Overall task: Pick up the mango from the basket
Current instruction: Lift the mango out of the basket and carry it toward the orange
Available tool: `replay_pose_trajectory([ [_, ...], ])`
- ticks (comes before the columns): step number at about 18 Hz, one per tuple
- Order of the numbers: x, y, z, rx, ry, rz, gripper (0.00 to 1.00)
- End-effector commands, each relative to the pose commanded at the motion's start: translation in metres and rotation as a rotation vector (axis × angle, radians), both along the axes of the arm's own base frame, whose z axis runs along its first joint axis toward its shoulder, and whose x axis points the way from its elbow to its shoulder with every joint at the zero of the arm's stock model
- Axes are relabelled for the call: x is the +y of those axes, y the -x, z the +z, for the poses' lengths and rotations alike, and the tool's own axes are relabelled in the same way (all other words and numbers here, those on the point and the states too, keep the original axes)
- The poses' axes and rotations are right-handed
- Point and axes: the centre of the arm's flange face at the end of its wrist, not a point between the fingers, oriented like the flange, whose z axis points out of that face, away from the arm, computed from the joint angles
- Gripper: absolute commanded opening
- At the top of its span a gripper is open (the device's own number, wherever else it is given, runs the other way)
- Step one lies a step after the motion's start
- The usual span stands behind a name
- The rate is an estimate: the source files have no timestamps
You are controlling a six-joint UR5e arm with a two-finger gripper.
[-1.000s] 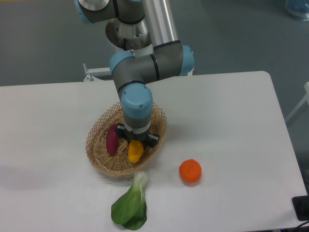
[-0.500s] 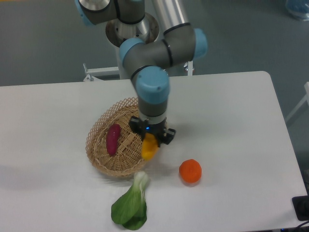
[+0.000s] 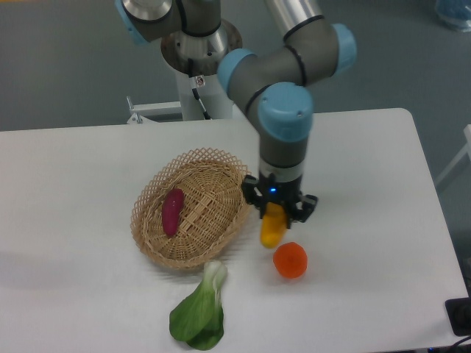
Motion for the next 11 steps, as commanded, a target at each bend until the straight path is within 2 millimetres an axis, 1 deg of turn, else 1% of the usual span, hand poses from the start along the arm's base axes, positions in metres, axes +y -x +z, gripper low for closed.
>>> replay_pose_trajectory([
  [4, -0.009, 0.028, -0.006, 0.018, 0.016, -0.085, 0.28],
  [5, -0.013, 0.038, -0.005, 0.031, 0.022, -0.104, 0.3],
  [7, -0.011, 0.047, -0.01, 0.04, 0.037, -0.188, 0.3],
  [8, -0.01, 0.051, -0.008, 0.045, 0.039, -0.204, 0.3],
  [10, -0.012, 0.06, -0.009, 0.051, 0.049, -0.198, 0.3],
  [11, -0.013, 0.061, -0.01, 0.054, 0.053, -0.199, 0.3],
])
